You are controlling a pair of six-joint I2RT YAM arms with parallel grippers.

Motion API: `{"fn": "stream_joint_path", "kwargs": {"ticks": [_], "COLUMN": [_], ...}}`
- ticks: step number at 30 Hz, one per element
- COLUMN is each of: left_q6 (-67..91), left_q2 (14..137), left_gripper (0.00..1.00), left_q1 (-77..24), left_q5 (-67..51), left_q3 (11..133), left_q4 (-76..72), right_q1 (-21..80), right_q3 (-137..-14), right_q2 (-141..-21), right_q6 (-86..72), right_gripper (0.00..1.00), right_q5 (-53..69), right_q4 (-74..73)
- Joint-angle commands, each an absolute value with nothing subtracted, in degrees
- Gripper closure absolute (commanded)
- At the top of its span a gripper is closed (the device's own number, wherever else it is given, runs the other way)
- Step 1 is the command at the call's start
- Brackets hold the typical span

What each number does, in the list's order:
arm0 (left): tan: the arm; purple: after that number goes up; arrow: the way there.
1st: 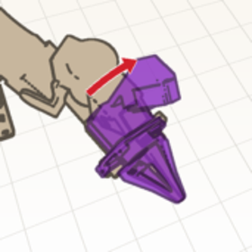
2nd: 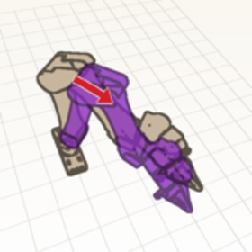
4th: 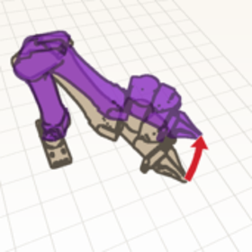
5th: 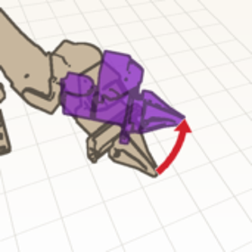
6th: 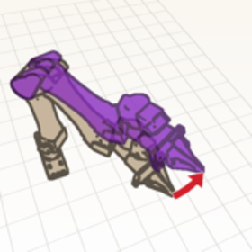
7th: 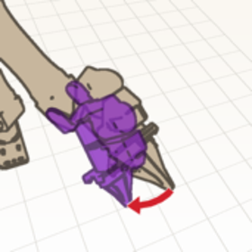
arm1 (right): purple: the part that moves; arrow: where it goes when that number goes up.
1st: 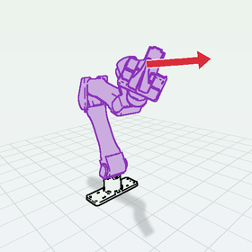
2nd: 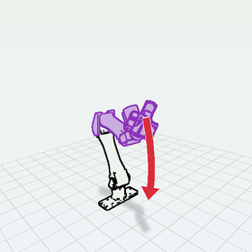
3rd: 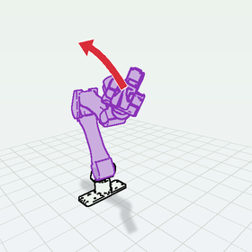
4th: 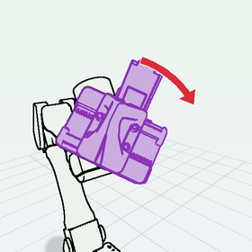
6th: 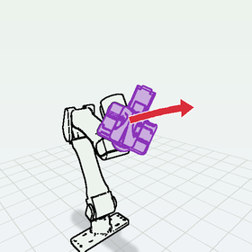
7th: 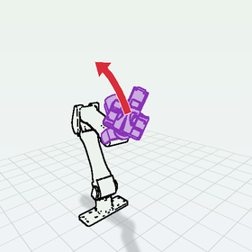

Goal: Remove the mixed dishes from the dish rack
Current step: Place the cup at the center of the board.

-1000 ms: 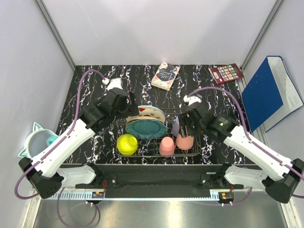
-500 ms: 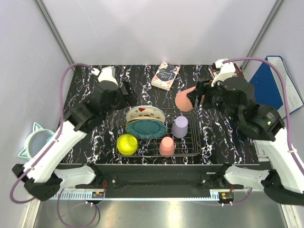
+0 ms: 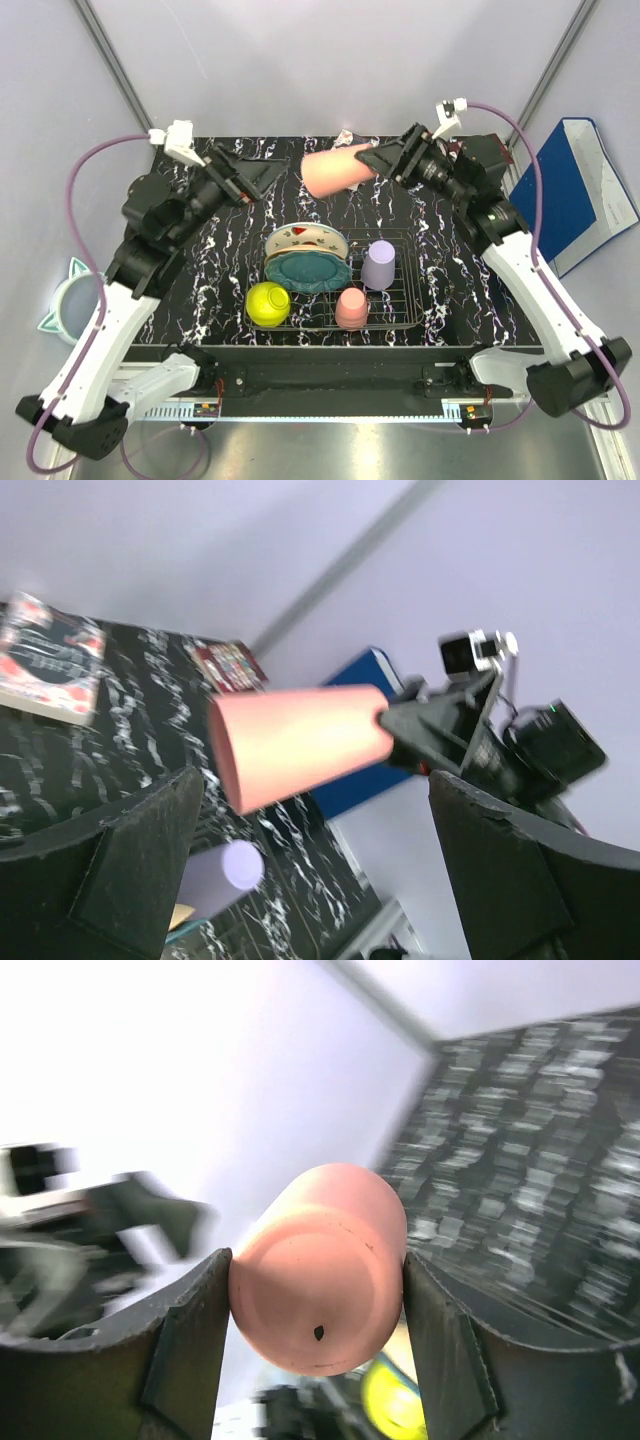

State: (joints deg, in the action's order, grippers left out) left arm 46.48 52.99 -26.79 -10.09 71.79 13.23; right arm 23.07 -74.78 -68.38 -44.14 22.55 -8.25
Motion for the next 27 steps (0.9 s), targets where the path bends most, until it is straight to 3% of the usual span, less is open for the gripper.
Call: {"fn": "stream_joint_path", "kwargs": {"ticks": [1, 14, 21, 24, 25, 27], "left_q6": [49.3, 51.8, 52.6, 52.3, 52.0, 51.6], "left_q2": [55.7, 60.3, 60.6, 60.4, 60.2, 60.0], "left_gripper": [0.01, 0.05, 0.63, 0.81, 0.99, 1.00], "left_q1": [-26.3, -26.2, -26.3, -26.2, -26.2, -26.0], "left_q5": [-22.6, -26.9, -27.5, -26.7, -26.4, -25.1], "left_q3": [70.7, 70.4, 69.0, 68.9, 69.0, 69.2], "left_q4": [4.1, -3.2, -5.7, -4.7, -3.8, -2.6], "right_q1": [22.8, 22.8, 22.8, 22.8, 22.8, 22.9], "right_q3": [-73.7, -72.9, -71.5, -70.8, -70.6, -70.6], "right_q2": [-71.0, -76.5, -77.1, -77.1, -77.1, -77.0], "right_q6": [-59.3, -65.9, -65.8, -65.6, -65.6, -65.1], "right_gripper": [1.00, 1.00, 1.00, 1.00, 1.00, 1.00], "right_q5": [36.8, 41.0, 40.7, 40.5, 40.5, 40.3], "right_q4": [19.0, 28.7, 28.4, 28.1, 28.0, 27.2]}}
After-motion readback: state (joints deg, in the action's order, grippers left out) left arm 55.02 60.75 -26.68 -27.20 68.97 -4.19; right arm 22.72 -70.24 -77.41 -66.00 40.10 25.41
